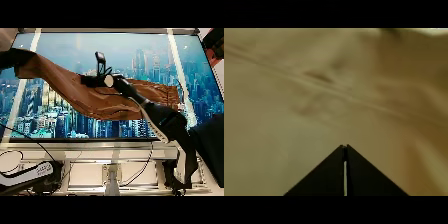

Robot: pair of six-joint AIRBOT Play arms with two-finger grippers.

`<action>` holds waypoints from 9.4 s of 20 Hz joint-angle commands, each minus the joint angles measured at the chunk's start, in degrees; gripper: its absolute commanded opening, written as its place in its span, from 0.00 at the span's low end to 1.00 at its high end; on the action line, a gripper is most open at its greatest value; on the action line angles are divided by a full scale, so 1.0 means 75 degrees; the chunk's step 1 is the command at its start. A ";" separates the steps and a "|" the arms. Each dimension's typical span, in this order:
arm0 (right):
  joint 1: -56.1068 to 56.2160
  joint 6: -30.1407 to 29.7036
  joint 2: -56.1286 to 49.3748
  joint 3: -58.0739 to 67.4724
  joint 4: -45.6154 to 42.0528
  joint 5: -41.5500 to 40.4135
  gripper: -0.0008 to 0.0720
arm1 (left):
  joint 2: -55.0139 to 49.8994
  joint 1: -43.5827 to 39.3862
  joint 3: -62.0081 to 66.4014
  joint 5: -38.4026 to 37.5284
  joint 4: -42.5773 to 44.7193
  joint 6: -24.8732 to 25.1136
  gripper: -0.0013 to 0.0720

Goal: Fold the clothes and pants, and hang the long-sleeved shirts on hangers.

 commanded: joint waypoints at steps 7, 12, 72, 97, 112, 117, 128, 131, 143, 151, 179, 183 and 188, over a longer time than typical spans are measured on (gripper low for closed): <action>0.1008 0.0315 -0.0921 0.0405 0.0761 0.0539 0.06 | 0.0035 -0.0982 0.0006 0.0003 -0.0219 0.0000 0.05; 0.0997 0.0286 -0.0915 0.0405 0.0734 0.0417 0.06 | -0.0160 -0.1288 -0.0035 0.0000 -0.0216 0.0000 0.05; -0.3220 -0.1314 0.2981 0.0405 -0.3386 0.4441 0.07 | -0.3923 -0.1696 -0.0163 -0.0239 0.2981 -0.0918 0.89; -0.3217 -0.1317 0.2981 0.0405 -0.3392 0.4427 0.07 | -0.5112 -0.2693 -0.0134 0.0029 0.2206 -0.1003 0.04; -0.3223 -0.1317 0.3098 0.0405 -0.3395 0.4709 0.07 | -0.0697 -0.2894 -0.0119 0.0784 0.4156 -0.2769 0.04; -0.3220 -0.1317 0.3092 0.0405 -0.3392 0.4782 0.07 | -0.0236 -0.3299 0.0233 0.0373 0.6070 -0.3928 0.04; -0.3200 -0.1314 0.3060 0.0388 -0.3319 0.5050 0.07 | -0.0268 -0.5292 0.1478 -0.0536 0.9162 -0.4718 0.04; -0.3200 -0.1317 0.3060 0.0388 -0.3322 0.5147 0.07 | -0.0356 -0.5534 0.1475 -0.0146 0.9780 -0.4695 0.04; -0.3197 -0.1276 0.2460 -0.1003 -0.2011 0.3404 0.07 | 0.0061 -0.6554 0.1498 0.0169 1.0532 -0.4835 0.04; -0.2687 -0.1230 0.1749 -0.1795 -0.0128 0.1903 0.07 | 0.0233 -0.7361 0.1498 0.1472 1.0754 -0.5307 0.04; -0.1274 -0.0906 0.1250 -0.1792 -0.0516 0.1166 0.06 | 0.0353 -0.7131 0.1740 0.1416 1.1505 -0.7192 0.04; -0.0629 0.0160 0.0880 -0.1772 0.0353 -0.0592 0.06 | 0.0443 -0.7137 0.1728 0.1413 1.1086 -0.7851 0.04; -0.0029 0.0163 0.0405 -0.1760 0.1886 -0.1795 0.06 | -0.0003 -0.7140 0.1614 0.1384 1.0136 -0.7848 0.04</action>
